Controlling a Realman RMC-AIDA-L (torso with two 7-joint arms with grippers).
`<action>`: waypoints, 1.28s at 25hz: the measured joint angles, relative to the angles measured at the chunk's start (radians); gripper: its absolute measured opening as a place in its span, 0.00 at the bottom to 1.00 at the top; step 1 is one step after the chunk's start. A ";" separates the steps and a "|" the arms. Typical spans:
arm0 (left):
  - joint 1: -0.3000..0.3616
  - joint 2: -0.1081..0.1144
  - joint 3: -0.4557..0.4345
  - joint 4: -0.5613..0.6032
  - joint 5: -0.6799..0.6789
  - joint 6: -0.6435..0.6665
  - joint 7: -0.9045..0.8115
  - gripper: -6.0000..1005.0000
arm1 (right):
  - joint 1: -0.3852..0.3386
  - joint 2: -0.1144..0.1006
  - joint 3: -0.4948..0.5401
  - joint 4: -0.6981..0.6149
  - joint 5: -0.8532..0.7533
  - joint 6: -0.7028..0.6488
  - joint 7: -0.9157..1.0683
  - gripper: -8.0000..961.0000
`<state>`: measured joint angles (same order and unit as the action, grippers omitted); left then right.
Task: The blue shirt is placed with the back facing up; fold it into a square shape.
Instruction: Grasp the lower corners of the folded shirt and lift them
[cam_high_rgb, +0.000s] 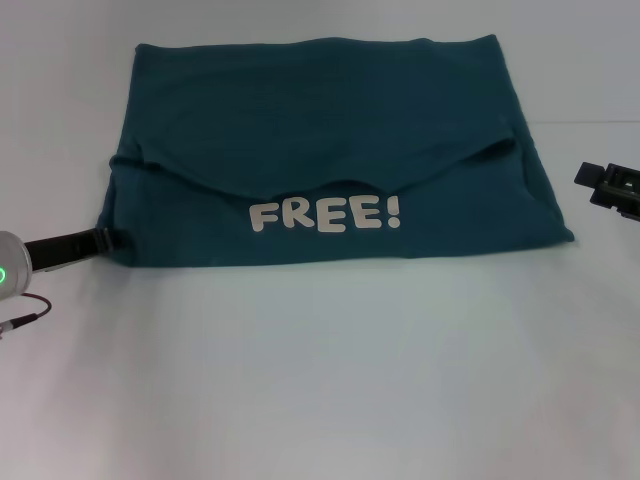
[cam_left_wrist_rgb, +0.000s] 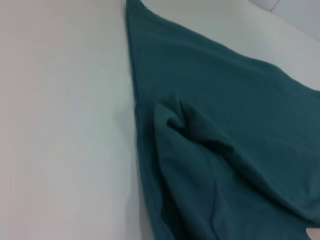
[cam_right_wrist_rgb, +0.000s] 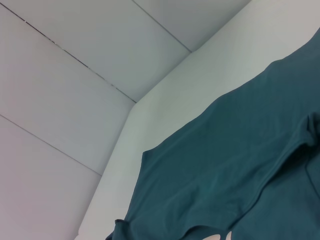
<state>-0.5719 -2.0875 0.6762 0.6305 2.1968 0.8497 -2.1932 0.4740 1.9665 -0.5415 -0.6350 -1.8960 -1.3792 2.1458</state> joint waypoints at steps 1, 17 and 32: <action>0.003 -0.003 -0.002 0.008 -0.001 0.003 0.000 0.20 | 0.000 0.000 0.000 0.000 0.000 0.000 0.000 0.71; -0.044 0.064 -0.085 0.034 -0.038 0.218 -0.078 0.02 | 0.077 -0.097 -0.017 -0.014 -0.222 -0.028 0.158 0.70; -0.090 0.087 -0.078 0.023 -0.019 0.203 -0.116 0.02 | 0.287 -0.049 -0.129 -0.064 -0.636 0.181 0.332 0.71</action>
<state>-0.6622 -2.0003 0.5984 0.6538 2.1777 1.0532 -2.3090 0.7609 1.9175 -0.6705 -0.6991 -2.5319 -1.1978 2.4782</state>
